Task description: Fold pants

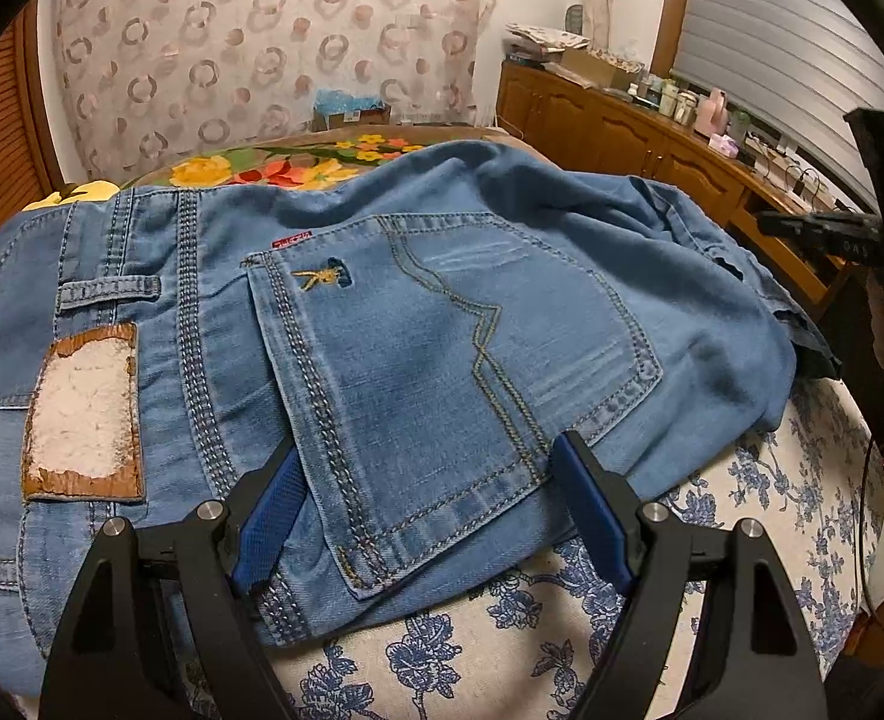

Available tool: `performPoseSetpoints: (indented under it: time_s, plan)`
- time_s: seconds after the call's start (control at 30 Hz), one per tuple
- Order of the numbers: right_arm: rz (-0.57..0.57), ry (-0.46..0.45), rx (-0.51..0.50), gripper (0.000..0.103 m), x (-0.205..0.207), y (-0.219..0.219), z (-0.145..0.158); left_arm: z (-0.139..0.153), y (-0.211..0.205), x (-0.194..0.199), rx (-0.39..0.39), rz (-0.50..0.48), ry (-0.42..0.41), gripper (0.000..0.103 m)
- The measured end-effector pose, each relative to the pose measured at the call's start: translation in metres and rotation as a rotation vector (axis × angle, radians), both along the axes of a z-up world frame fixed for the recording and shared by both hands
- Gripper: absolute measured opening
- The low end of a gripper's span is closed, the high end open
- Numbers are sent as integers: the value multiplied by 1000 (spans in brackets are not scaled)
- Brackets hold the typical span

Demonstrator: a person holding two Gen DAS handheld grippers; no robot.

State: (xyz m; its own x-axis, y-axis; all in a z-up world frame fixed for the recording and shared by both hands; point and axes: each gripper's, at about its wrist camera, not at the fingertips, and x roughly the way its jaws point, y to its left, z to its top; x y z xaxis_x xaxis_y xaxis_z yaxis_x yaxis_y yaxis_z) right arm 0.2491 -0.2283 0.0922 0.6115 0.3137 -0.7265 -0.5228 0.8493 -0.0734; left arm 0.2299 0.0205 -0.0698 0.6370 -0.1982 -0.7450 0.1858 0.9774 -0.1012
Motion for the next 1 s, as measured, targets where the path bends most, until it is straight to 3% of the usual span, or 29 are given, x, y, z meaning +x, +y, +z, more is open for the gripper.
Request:
performPoseSetpoints:
  time_s: [0.03,0.13,0.2,0.37,0.47,0.5,0.8,0.9,1.0]
  plan:
    - [-1,5,-12,6,-5,2,-5,0,-1,0,3,0,0,82]
    - [8,27,-9,47,-17,-6,-12,0,-1,0,4,0,0,82]
    - [17,52,-10,50,-23,-6,-17,0,-1,0,6,-1,0,82]
    - [-24,87,-88,50,-24,-7,-28,0,-2,0,6,-2,-2,82]
    - [-40,88,-80,11,-17,-9,-26,0,-2,0,7,-3,-2,82]
    - [-39,76,-62,7,-16,-13,-21,0,-2,0,7,-3,-1,82]
    - [-100,-89,-5,5,29,-24,39,6,2,0,-30,15,2,82]
    - [-146,-94,9,5,51,-29,41,10,6,0,-39,25,-5,82]
    - [-233,-41,11,5,83,-35,23,11,10,0,-35,38,-7,82]
